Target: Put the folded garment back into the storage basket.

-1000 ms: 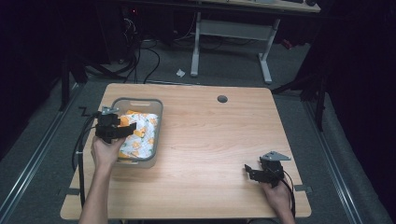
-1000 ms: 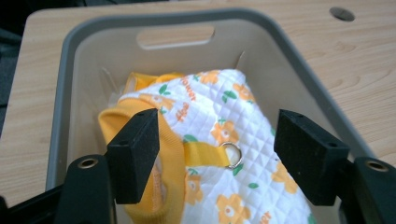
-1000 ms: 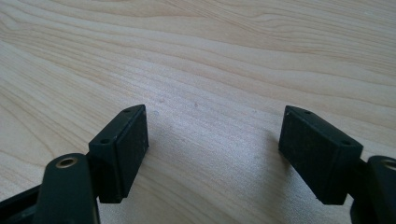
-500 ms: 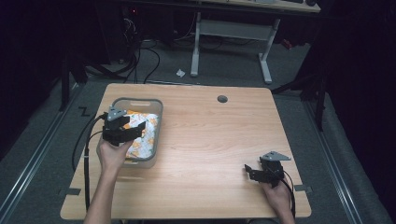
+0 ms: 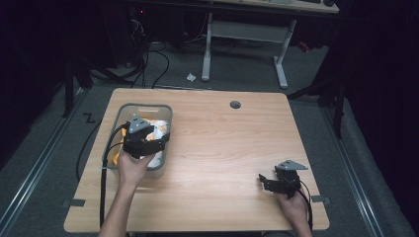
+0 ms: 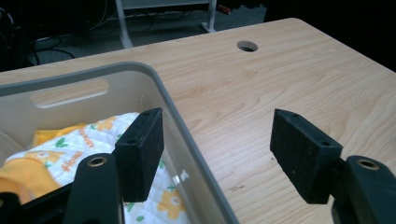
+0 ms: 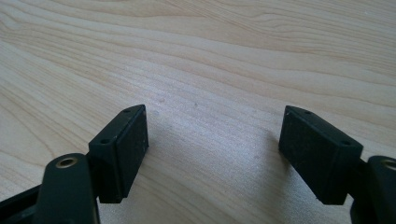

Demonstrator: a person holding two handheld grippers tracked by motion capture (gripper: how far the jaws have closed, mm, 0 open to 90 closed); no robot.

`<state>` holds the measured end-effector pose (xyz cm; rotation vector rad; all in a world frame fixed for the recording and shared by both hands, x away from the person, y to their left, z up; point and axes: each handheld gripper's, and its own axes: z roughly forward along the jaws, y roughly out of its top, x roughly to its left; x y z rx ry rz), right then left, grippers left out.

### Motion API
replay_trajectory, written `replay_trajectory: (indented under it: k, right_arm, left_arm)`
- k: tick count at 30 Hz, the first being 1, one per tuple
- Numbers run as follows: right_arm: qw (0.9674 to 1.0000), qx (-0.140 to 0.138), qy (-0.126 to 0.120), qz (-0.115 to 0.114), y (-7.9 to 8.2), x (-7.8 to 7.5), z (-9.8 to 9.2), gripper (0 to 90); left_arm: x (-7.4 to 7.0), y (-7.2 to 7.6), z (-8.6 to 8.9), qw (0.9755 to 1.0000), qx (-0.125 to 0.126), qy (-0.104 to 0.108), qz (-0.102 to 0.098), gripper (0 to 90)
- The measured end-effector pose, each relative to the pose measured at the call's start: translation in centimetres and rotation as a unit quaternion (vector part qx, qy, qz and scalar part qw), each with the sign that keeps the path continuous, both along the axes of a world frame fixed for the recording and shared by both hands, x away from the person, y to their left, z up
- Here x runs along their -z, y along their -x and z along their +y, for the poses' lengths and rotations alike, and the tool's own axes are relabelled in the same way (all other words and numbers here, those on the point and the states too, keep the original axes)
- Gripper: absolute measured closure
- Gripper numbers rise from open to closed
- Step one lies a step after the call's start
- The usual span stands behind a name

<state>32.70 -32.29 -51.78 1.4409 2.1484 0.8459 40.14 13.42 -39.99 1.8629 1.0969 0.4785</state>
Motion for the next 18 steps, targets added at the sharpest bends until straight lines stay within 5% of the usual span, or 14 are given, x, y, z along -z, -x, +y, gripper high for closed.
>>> replay_trajectory:
  k: [18]
  right_arm:
    - [1.0,0.0,0.0,0.0,0.0,0.0,0.0,24.4]
  left_arm:
    - [0.6,1.3,-2.7,0.9996,0.028,0.006,0.006,35.1]
